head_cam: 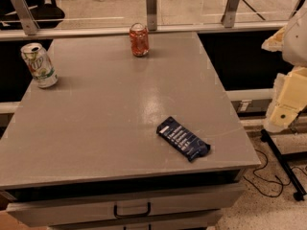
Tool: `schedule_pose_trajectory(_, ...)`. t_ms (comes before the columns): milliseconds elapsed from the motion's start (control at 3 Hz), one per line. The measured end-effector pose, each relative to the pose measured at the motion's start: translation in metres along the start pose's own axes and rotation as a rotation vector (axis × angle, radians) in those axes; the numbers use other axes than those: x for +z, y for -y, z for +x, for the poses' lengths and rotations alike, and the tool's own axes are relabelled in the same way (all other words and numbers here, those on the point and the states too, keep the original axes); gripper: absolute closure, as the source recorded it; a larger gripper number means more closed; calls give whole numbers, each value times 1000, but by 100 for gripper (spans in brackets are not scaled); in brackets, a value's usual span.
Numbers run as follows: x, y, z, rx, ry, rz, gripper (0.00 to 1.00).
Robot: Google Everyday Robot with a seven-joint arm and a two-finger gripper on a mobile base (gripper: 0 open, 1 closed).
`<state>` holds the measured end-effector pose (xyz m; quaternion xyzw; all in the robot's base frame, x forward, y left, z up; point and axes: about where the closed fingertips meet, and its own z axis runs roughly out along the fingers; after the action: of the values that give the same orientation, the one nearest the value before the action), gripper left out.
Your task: Move rxbar blueberry near coke can
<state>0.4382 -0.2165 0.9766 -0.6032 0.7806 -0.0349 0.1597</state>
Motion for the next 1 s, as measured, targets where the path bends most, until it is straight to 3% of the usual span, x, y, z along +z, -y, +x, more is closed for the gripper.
schedule_pose_trajectory(667,12,-2,-5,17,29,-9,0)
schedule_pose_trajectory(1000,43,-8,-17,45,81,-35,0)
